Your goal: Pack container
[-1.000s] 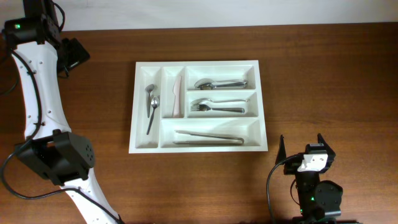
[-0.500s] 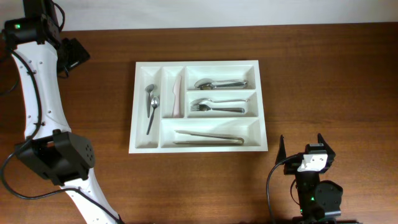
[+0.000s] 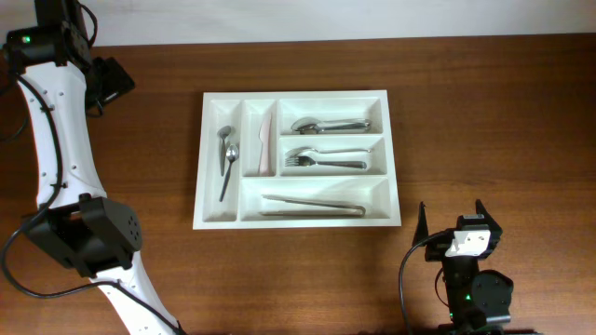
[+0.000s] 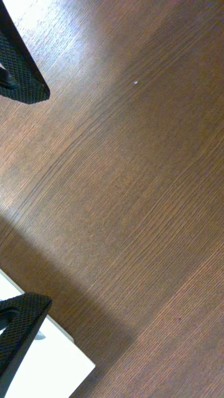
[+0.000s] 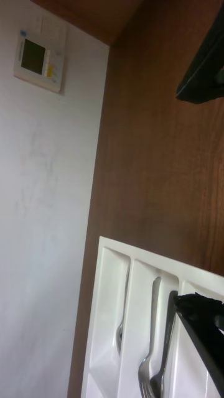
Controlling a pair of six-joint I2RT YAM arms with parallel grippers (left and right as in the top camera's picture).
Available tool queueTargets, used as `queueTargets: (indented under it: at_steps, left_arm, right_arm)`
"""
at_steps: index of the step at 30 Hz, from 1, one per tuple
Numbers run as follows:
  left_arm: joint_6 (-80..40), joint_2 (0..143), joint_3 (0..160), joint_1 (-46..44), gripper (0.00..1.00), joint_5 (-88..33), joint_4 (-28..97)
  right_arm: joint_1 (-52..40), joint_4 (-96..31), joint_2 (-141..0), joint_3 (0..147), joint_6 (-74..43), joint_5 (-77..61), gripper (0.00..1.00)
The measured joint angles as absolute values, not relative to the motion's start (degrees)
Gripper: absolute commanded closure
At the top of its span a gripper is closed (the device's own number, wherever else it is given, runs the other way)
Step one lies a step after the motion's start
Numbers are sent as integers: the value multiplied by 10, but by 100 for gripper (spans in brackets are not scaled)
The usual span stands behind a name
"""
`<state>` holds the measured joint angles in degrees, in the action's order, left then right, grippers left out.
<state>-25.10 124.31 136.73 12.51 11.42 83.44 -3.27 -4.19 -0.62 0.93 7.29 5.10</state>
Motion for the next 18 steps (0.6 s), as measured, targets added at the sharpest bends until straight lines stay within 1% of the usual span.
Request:
queueTargets:
  at_steps: [10, 18]
  left_arm:
    - [-251, 1237, 1367, 125, 1, 97, 844]
    - [-251, 1153, 1366, 125, 1, 58, 784]
  right_arm:
    - [-33, -42, -6, 9, 73, 51, 1]
    - [-33, -42, -6, 9, 74, 52, 1]
